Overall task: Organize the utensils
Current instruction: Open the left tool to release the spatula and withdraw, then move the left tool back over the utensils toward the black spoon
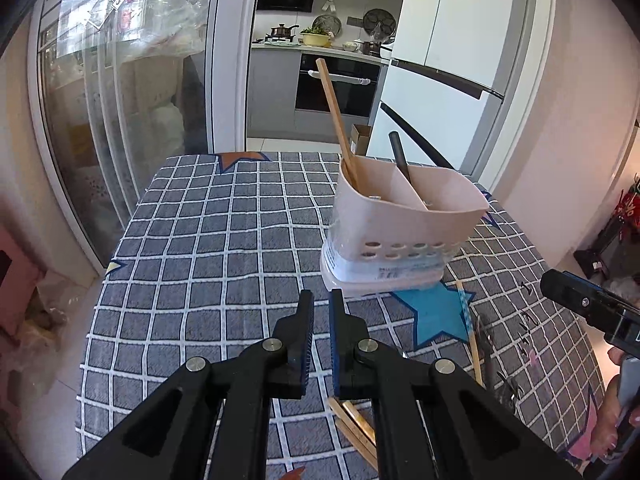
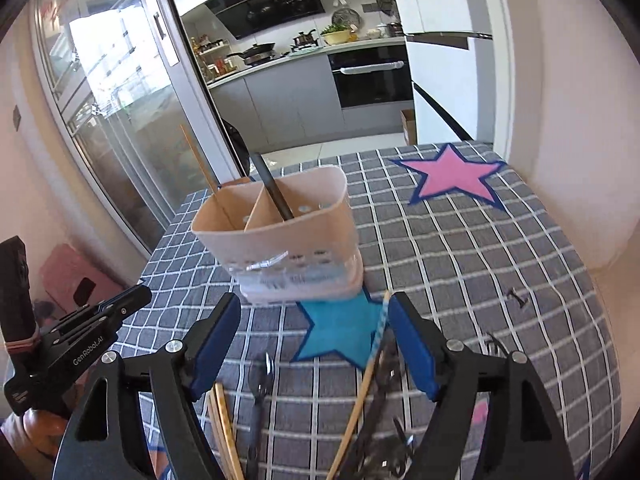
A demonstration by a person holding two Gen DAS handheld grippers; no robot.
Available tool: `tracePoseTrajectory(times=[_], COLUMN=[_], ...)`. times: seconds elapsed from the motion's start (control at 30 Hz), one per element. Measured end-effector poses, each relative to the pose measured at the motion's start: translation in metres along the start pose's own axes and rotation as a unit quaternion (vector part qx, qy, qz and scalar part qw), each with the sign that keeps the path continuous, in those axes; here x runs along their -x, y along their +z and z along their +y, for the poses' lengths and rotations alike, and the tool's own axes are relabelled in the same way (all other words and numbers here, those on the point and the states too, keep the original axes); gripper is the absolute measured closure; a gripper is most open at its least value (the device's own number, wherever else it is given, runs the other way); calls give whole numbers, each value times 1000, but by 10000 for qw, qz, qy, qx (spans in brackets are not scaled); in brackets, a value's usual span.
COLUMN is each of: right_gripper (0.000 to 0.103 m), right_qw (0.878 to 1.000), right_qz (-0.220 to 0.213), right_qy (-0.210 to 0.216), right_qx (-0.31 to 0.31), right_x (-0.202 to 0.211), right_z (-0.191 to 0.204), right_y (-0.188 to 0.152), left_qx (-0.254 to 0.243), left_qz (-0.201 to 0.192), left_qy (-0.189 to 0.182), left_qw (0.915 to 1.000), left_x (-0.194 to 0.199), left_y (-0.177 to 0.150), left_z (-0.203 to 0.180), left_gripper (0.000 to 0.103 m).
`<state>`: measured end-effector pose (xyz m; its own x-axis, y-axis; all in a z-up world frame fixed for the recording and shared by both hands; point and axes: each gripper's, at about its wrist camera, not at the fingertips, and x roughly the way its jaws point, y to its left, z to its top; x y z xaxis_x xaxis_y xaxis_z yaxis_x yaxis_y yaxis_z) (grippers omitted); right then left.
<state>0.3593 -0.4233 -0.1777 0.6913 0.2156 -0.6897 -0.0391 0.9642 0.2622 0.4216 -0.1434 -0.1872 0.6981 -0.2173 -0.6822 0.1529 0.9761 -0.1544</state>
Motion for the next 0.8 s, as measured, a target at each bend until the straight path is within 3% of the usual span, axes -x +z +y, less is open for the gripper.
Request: tracePoseTrajectory(times=[0.03, 0.07, 0.3, 0.37, 0.53, 0.8], right_gripper=[22, 22, 11, 0, 0, 0], right_qw=[10000, 10000, 9992, 9989, 9983, 9946], right_qz=[-7, -10, 154, 179, 290, 729], right_qy=[-5, -11, -219, -233, -135, -531], right_qx=[-46, -79, -289, -353, -488, -518], right_x=[4, 8, 25, 28, 33, 31], right_z=[0, 0, -1, -4, -11, -20], right_y=[-4, -9, -43, -55, -80, -111], left_qx=[-16, -35, -234, -274, -453, -302], left_qz=[2, 8, 76, 131, 358, 1001], left_qy=[0, 5, 85, 56, 71, 67], left_qw=[10000, 10000, 9997, 9995, 9983, 9945], left_x=[4, 7, 21, 23, 24, 13], left_y=[-4, -8, -38, -45, -66, -103], left_z=[-1, -2, -13, -17, -29, -30], left_gripper=[52, 0, 0, 0, 0, 0])
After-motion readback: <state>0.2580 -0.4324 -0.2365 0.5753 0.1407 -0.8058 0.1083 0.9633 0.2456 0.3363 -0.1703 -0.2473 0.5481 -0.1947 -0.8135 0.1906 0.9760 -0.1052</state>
